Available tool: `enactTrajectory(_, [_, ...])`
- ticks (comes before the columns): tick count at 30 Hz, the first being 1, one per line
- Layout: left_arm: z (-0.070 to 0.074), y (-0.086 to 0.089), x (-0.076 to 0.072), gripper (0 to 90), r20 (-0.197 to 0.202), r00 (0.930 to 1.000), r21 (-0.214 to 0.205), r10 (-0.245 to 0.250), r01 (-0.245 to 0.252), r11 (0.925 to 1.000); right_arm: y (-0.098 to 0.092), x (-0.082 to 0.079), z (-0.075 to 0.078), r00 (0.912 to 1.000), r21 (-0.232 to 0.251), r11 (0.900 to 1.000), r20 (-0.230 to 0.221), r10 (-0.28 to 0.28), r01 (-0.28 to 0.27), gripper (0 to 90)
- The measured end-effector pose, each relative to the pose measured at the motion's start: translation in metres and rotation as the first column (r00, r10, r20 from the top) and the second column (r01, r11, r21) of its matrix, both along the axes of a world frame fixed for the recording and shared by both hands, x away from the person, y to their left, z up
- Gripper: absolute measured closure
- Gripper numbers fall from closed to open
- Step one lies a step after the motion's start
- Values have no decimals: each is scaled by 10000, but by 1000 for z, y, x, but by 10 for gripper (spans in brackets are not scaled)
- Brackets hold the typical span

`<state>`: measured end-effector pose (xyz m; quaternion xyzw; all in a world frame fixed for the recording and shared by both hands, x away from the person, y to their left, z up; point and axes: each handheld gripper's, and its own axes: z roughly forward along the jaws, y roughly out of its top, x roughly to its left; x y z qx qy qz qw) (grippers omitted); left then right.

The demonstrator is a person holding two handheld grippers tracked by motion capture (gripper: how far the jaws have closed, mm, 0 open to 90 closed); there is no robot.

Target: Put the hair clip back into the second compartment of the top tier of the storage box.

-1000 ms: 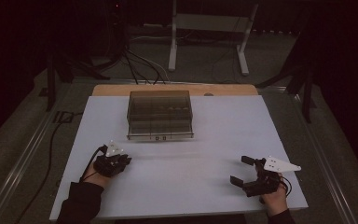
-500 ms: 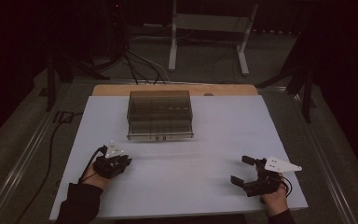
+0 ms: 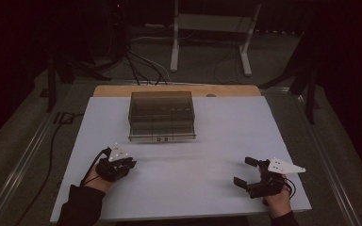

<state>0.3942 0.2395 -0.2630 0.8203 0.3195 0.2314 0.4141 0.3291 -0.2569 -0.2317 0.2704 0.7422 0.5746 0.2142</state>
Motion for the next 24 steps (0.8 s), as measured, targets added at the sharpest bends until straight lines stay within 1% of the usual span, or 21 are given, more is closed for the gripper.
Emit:
enactTrajectory(15, [7,-4,-4,782,-26,9994,-16,-353,353,9994,0,0,0,10000,4,10000,-28,-24,24,0])
enactTrajectory(19, [9,-5,-5,782,26,9991,18,-420,420,9991,0,0,0,10000,8,10000,-21,-25,25,0])
enactTrajectory(24, [12,-8,-6,782,44,9984,-39,-561,561,9984,0,0,0,10000,12,10000,-29,-42,42,0])
